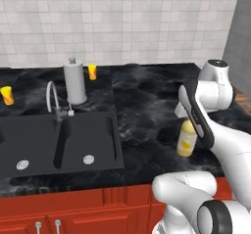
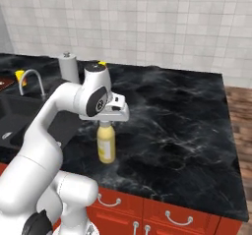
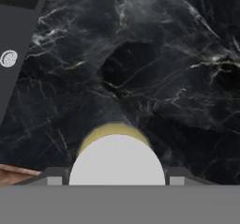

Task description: Place the drinks on the dining counter in a tight cluster.

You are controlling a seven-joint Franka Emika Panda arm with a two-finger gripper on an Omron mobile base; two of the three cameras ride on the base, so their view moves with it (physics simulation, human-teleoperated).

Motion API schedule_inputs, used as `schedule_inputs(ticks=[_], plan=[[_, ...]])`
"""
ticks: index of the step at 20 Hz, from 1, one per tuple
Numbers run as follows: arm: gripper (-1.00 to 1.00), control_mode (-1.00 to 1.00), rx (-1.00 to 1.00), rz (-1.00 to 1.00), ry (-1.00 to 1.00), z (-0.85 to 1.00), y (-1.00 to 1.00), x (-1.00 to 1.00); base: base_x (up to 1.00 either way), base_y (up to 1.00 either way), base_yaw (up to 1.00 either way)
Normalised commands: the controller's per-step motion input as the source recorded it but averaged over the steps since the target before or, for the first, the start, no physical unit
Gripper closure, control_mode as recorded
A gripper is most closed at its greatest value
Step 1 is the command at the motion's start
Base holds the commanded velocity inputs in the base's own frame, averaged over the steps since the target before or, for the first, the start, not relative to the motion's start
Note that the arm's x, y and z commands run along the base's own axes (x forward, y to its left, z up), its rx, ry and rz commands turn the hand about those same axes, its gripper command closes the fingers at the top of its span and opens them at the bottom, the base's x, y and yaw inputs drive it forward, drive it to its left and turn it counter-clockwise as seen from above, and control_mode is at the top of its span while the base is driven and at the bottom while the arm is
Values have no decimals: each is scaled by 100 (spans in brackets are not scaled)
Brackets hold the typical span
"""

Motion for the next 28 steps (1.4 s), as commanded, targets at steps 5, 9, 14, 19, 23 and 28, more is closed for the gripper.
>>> schedule_inputs(ticks=[5,9,14,19,23,28], plan=[[100,100,0,0,0,0,0,0,33,16,-9],[100,-100,0,-1,0,-1,7,20,20,7,-1],[100,-100,0,-8,-5,0,22,68,0,0,0],[100,-100,0,-12,-2,-3,37,77,0,0,0],[100,-100,3,-13,-1,-8,33,69,0,0,0],[100,-100,17,-11,0,-20,25,31,0,0,0]])
